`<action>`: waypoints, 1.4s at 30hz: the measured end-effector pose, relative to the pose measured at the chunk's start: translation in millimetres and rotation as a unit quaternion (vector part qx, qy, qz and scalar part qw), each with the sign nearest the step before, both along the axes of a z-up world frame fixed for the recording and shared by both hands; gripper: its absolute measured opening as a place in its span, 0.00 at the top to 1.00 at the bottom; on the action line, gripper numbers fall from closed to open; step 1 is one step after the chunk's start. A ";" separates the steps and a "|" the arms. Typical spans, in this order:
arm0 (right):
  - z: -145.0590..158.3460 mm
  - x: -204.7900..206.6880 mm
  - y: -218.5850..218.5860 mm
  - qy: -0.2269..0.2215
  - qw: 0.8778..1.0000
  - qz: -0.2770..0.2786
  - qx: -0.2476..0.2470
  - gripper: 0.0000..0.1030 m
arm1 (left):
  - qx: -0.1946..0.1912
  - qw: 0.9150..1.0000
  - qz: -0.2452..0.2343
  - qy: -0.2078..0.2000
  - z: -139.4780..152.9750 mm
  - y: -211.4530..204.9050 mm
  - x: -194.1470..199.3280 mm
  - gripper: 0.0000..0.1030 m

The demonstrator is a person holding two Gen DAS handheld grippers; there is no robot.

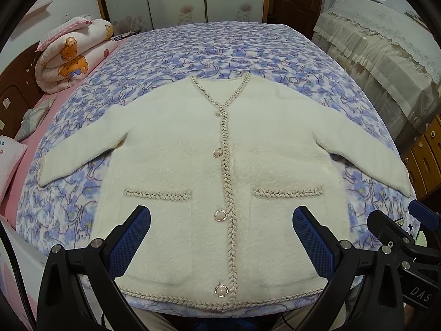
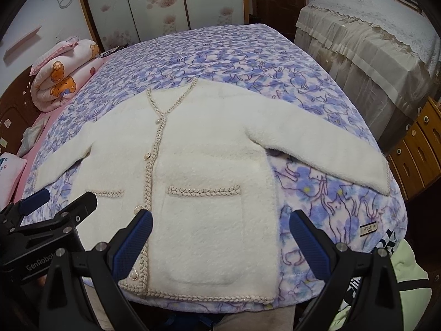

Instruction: Fold large clothes

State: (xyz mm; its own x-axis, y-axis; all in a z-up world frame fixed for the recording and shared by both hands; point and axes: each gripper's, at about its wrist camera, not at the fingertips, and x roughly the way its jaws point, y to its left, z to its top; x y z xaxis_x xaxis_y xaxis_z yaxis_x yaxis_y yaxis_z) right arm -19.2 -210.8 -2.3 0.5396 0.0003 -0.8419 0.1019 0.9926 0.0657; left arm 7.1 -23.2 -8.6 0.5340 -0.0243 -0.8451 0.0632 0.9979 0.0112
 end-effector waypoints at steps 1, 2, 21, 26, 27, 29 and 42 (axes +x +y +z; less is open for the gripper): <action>1.2 2.7 -1.8 0.001 1.000 -0.001 0.002 0.03 | 0.001 1.000 -0.002 0.000 0.4 -1.3 0.1 0.01; 0.8 2.4 -2.6 0.000 1.000 -0.002 0.003 0.03 | 0.001 1.000 -0.002 -0.001 0.4 -2.5 0.3 0.01; 11.7 23.3 -58.7 -0.026 0.999 -0.028 0.007 0.03 | -0.017 0.997 -0.066 -0.047 35.0 -46.8 36.8 0.01; 2.6 33.4 -95.2 -0.023 0.998 -0.057 0.011 0.03 | -0.022 0.993 -0.094 -0.068 37.6 -73.2 57.8 0.01; -0.4 36.6 -104.5 -0.023 0.998 -0.063 0.017 0.03 | -0.019 0.993 -0.098 -0.070 35.8 -80.0 63.0 0.01; -8.8 43.4 -123.4 -0.016 0.996 -0.082 0.024 0.03 | -0.017 0.991 -0.110 -0.073 31.5 -95.0 74.4 0.01; -83.0 62.7 -239.9 0.009 0.972 -0.213 0.097 0.03 | -0.009 0.985 -0.147 -0.085 -13.9 -182.2 155.2 0.01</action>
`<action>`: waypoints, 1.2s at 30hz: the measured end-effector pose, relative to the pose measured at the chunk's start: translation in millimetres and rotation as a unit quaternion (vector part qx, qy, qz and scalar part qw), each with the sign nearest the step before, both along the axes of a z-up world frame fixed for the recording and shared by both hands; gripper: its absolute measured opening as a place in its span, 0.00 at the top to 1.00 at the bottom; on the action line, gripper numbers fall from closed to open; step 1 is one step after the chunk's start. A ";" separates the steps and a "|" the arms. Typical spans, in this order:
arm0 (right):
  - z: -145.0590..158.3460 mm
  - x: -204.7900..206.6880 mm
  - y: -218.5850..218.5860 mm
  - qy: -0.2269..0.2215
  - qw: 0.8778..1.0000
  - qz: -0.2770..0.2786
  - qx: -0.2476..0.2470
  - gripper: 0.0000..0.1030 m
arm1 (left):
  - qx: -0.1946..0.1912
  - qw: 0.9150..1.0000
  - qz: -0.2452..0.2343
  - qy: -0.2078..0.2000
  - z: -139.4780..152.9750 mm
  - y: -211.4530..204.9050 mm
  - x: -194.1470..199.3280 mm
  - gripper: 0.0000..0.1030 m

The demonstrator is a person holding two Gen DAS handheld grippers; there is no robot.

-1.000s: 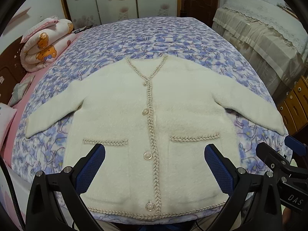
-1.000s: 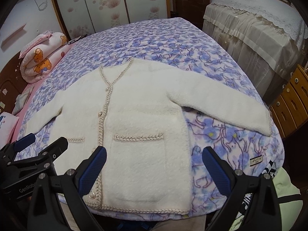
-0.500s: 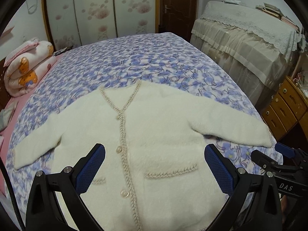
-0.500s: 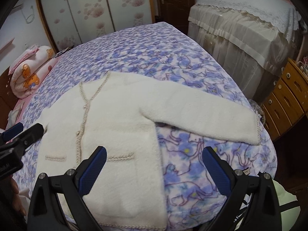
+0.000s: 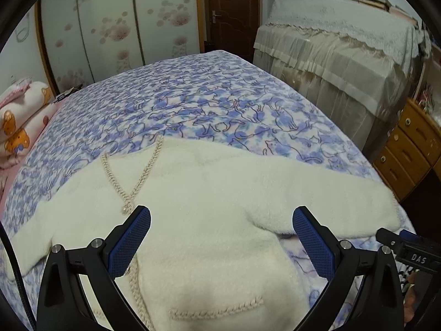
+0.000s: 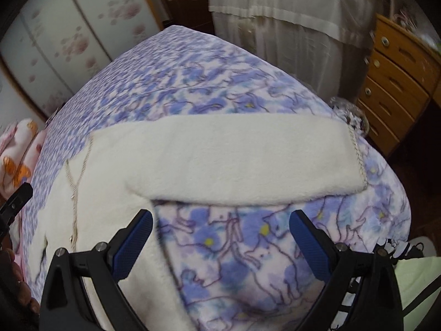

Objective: Fold large clothes
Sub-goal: 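Grasp the cuff of the sleeve nearest the right gripper with the right gripper, then lift the sleeve across the body with the right gripper while the left gripper grasps its braided cuff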

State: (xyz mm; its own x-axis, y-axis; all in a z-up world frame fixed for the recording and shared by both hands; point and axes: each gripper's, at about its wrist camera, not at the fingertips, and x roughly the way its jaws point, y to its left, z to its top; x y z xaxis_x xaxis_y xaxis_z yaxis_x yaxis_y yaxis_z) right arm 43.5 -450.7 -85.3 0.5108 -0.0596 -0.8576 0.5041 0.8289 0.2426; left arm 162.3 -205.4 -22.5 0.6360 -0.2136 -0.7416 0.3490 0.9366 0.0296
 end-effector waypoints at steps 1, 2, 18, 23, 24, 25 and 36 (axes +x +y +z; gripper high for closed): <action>-5.8 0.1 -5.5 0.002 1.000 -0.008 0.009 0.03 | 0.006 1.000 -0.002 0.003 -8.6 -9.3 6.7 0.01; -13.8 -0.6 -13.5 0.005 1.000 -0.020 0.020 0.03 | 0.007 1.000 -0.002 0.006 -15.3 -15.9 12.0 0.01; -103.0 -20.8 -111.2 -0.019 0.967 -0.211 0.142 0.12 | 0.036 0.992 -0.081 0.089 -108.0 -101.0 33.2 0.05; -93.4 -7.8 -114.6 0.003 0.971 -0.226 0.074 0.63 | 0.000 0.990 -0.068 0.124 -111.4 -92.5 35.0 0.05; -88.8 -6.8 -113.2 -0.001 0.973 -0.224 0.064 0.82 | -0.003 0.990 -0.060 0.126 -110.4 -87.2 35.0 0.05; -80.1 -6.2 -111.5 -0.007 0.975 -0.219 0.045 0.85 | -0.004 0.990 -0.054 0.127 -108.8 -80.6 34.8 0.05; 36.2 51.8 59.9 -0.163 0.977 0.078 -0.116 0.91 | -0.038 0.993 0.057 0.095 -77.9 47.4 32.2 0.05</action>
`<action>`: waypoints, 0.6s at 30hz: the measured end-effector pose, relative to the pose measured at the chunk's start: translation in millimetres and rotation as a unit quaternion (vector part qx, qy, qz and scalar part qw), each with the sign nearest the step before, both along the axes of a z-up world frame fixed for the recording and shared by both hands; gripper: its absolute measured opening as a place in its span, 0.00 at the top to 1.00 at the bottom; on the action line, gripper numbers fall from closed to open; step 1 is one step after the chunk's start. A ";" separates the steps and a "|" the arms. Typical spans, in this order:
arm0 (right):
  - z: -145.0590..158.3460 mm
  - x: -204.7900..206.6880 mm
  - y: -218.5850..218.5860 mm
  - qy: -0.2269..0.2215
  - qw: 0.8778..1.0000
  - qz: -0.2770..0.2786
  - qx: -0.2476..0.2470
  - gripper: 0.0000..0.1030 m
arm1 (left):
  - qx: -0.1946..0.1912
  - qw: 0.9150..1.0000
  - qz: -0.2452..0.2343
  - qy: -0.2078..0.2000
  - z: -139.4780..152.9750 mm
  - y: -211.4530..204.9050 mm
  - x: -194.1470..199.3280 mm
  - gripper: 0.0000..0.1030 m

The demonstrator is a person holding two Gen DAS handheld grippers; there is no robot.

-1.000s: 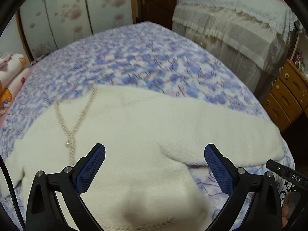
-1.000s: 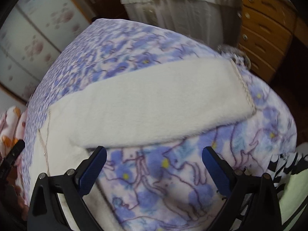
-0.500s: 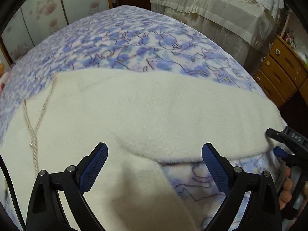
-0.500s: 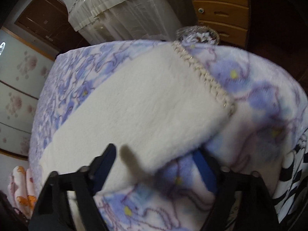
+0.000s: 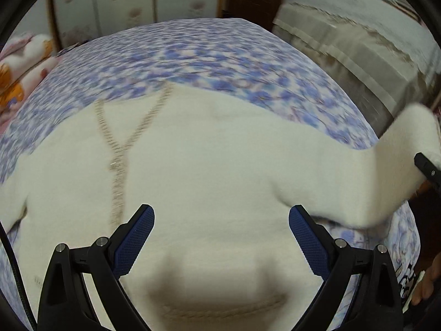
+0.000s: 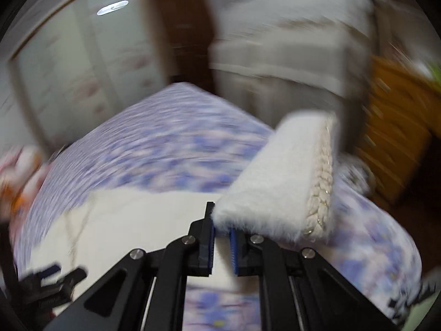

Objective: Fold large clothes
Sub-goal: 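Lift the sleeve across the body with the right gripper while the left gripper grasps its braided cuff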

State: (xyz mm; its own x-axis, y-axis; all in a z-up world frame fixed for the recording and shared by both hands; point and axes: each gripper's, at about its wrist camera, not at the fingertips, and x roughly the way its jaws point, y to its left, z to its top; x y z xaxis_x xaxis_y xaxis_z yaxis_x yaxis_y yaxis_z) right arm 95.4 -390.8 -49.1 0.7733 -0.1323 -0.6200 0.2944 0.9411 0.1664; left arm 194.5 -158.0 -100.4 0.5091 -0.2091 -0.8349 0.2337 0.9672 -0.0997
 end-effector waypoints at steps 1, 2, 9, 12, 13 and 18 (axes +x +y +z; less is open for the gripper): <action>-2.4 4.7 20.1 0.004 0.999 0.031 -0.006 0.91 | -0.004 1.000 0.012 0.002 -0.9 14.4 0.1 0.05; -9.0 12.5 38.9 0.016 0.998 0.061 -0.011 0.89 | -0.006 1.000 0.025 0.005 -3.9 28.6 0.9 0.05; -101.8 37.9 106.2 0.184 0.965 0.186 0.023 0.77 | -0.036 0.996 0.045 0.068 -45.9 73.2 7.6 0.05; -112.3 27.9 106.3 0.200 0.960 0.194 0.037 0.76 | -0.075 0.993 0.027 0.093 -59.9 70.0 9.8 0.05; -111.9 24.2 104.8 0.201 0.959 0.194 0.041 0.76 | -0.082 0.992 0.022 0.096 -63.2 67.2 9.6 0.05; -108.7 1.1 83.7 0.199 0.962 0.175 0.060 0.75 | -0.146 0.982 -0.014 0.119 -75.3 40.0 17.4 0.05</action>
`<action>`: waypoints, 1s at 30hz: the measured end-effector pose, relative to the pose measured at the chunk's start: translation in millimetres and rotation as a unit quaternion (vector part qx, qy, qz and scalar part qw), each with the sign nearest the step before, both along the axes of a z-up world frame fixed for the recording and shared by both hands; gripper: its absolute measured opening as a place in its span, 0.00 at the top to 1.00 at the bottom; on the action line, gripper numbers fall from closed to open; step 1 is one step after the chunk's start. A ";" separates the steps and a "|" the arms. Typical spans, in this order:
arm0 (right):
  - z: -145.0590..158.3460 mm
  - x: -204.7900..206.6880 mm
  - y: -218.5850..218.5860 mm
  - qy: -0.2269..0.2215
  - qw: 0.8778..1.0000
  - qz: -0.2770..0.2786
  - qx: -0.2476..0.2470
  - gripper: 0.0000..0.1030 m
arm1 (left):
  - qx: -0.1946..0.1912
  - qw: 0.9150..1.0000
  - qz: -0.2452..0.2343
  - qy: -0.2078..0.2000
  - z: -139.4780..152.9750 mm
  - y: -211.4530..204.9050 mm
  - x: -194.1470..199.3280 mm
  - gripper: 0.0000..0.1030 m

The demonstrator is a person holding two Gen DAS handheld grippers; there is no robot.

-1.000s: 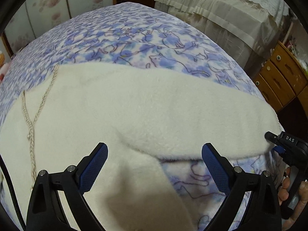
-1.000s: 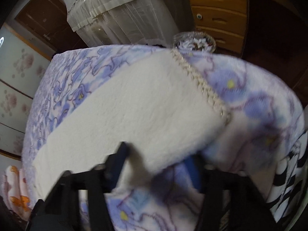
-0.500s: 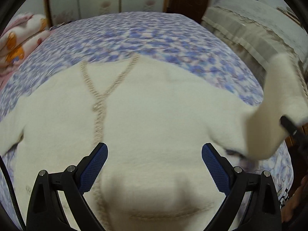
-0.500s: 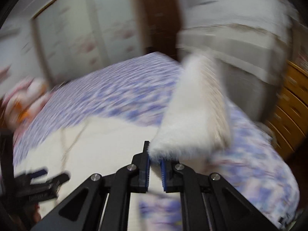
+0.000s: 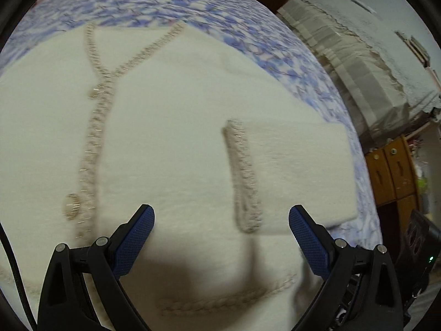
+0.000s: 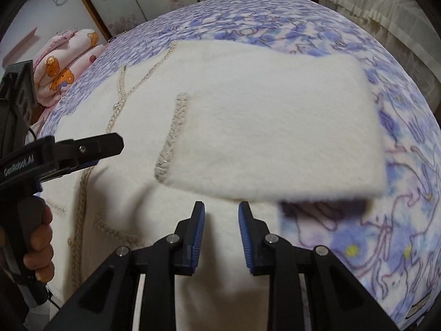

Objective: Fold large clothes
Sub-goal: 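Lift the sleeve across the body with the right gripper while the left gripper grasps its braided cuff, then lay the braided cuff onto the cardigan body with the left gripper and open it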

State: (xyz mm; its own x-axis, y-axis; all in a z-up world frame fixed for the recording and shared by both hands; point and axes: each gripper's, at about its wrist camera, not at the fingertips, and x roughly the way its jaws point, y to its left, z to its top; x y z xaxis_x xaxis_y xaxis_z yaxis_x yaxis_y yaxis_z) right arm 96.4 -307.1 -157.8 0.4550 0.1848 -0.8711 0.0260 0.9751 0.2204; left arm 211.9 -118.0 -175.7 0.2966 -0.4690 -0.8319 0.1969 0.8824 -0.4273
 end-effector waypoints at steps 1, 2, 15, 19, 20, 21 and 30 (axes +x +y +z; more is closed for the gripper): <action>-5.3 -1.1 -1.5 0.000 1.000 -0.003 0.007 0.75 | -0.012 1.000 -0.008 0.008 -5.2 -8.3 3.0 0.06; -5.9 -5.7 -8.1 0.001 1.000 -0.009 0.023 0.75 | -0.016 1.000 -0.013 0.014 -9.9 -13.4 5.6 0.09; -20.6 -14.7 -30.5 0.023 0.996 -0.056 0.065 0.75 | 0.074 0.990 -0.119 0.000 -27.0 -114.5 32.3 0.88; -15.7 -14.7 -35.4 0.016 0.996 -0.063 0.058 0.75 | 0.069 0.989 -0.109 -0.068 29.0 -116.1 40.0 0.88; -14.5 -15.5 -35.7 0.014 0.996 -0.063 0.056 0.75 | 0.059 0.989 -0.100 -0.090 51.0 -110.4 43.4 0.88; -12.1 -15.7 -36.9 0.010 0.997 -0.064 0.053 0.75 | 0.055 0.988 -0.090 -0.109 68.0 -104.4 46.4 0.88; -8.3 -15.2 -39.6 0.007 0.996 -0.066 0.051 0.75 | 0.146 0.956 0.034 -0.253 160.5 11.9 67.1 0.88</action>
